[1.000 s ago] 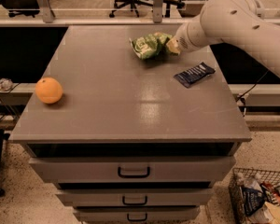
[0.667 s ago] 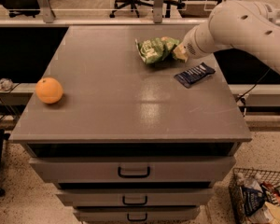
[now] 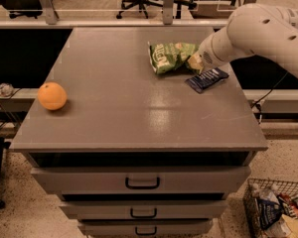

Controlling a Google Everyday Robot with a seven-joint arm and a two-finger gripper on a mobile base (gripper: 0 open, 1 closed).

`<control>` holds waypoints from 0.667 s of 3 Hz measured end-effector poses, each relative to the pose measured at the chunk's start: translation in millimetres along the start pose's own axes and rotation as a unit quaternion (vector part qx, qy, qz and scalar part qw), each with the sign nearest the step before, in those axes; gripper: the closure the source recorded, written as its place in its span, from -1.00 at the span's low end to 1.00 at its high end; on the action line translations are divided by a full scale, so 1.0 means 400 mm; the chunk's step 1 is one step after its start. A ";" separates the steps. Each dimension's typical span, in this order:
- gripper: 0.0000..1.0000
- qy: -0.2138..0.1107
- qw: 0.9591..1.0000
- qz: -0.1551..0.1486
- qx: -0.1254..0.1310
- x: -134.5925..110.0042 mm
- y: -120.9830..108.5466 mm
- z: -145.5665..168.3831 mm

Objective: Move green jalapeno chip bag near rxbar blueberry

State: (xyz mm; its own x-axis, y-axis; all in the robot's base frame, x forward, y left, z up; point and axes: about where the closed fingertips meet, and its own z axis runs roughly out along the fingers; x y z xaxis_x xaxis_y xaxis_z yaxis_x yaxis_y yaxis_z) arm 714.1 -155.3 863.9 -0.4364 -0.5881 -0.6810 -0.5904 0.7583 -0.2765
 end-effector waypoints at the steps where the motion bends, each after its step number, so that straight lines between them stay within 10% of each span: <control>1: -0.28 0.003 1.000 0.002 -0.005 0.011 -0.001 0.006; 2: -0.71 0.005 1.000 0.003 -0.003 0.016 -0.013 0.009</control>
Offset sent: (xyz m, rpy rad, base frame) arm 0.0088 -0.0188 -0.0032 -0.0059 0.0027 -0.0199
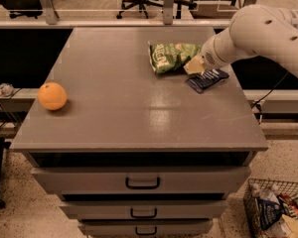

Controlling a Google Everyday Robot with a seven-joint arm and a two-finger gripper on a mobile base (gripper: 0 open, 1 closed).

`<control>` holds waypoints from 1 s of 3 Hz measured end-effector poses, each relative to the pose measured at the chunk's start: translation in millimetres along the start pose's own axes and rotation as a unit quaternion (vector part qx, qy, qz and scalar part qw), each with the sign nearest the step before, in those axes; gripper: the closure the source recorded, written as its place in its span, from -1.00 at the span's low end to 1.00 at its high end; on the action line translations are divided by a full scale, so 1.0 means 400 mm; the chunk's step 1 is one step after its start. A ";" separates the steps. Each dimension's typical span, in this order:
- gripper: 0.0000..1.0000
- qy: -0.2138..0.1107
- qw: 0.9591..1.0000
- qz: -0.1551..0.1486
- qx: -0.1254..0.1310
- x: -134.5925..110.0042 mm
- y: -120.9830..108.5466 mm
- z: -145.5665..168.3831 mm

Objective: Move green jalapeno chip bag near rxbar blueberry

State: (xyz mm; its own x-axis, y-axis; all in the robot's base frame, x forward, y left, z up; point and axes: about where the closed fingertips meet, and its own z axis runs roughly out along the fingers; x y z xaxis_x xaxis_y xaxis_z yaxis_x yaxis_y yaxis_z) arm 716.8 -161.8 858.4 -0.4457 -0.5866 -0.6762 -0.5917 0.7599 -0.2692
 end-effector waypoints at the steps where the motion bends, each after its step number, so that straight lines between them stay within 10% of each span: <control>1: -1.00 -0.011 1.000 0.003 0.018 0.005 -0.051 -0.043; 3: -1.00 -0.077 0.996 0.007 0.054 0.062 -0.196 -0.242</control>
Offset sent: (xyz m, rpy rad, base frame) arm -0.0288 -0.1244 0.0848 0.0100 -0.1981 -0.0744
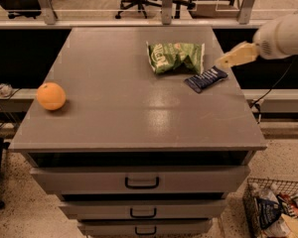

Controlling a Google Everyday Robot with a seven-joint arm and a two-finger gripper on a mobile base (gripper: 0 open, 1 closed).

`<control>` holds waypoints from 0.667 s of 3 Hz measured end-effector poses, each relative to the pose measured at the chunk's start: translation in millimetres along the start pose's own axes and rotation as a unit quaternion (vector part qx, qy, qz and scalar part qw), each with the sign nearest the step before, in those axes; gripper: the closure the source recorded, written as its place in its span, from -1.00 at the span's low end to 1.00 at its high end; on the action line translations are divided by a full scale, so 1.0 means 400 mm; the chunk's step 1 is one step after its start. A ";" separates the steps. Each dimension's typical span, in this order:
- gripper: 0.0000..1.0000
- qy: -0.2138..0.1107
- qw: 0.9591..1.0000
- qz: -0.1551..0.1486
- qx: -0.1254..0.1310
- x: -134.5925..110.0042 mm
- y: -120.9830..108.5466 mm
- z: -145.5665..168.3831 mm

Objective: Move green jalapeno chip bag near rxbar blueberry

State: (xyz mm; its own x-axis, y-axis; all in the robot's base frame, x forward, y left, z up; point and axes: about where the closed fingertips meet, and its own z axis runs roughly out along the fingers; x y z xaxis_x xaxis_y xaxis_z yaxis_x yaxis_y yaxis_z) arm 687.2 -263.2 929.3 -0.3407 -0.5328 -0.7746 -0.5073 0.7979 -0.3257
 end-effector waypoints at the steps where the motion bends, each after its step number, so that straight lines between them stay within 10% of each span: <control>1: -1.00 -0.070 0.997 0.016 -0.005 0.004 -0.067 -0.117; 2: -1.00 -0.152 0.988 0.002 -0.035 -0.073 -0.071 -0.225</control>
Offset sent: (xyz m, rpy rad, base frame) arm -0.0830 -0.0311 0.1428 0.2585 -0.3458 0.3080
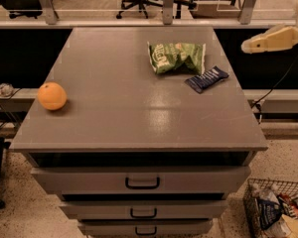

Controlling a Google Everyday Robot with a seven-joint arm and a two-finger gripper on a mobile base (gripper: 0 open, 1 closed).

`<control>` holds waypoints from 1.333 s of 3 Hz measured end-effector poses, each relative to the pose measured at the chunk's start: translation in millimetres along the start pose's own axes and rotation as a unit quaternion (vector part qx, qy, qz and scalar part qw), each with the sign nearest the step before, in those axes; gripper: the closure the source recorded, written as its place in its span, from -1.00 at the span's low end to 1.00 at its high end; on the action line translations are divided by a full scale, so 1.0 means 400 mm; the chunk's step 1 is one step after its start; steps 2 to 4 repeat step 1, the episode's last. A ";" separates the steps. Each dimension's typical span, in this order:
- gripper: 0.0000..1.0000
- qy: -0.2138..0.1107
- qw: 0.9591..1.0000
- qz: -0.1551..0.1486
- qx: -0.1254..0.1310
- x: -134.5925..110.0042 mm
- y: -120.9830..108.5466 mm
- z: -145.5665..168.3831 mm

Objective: Move green jalapeno chip bag near rxbar blueberry

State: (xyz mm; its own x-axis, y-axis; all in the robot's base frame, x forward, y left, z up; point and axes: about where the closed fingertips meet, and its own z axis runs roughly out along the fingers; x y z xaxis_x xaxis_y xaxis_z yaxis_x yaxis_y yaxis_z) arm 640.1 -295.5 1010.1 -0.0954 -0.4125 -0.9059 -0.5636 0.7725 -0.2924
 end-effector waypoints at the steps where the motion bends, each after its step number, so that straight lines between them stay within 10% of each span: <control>1: -1.00 -0.012 1.000 -0.012 -0.005 -0.026 0.008 -0.002; 4: -1.00 -0.012 1.000 -0.012 -0.005 -0.026 0.008 -0.002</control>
Offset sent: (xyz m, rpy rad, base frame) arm 0.0000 0.0000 0.0000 0.0000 0.0000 0.0000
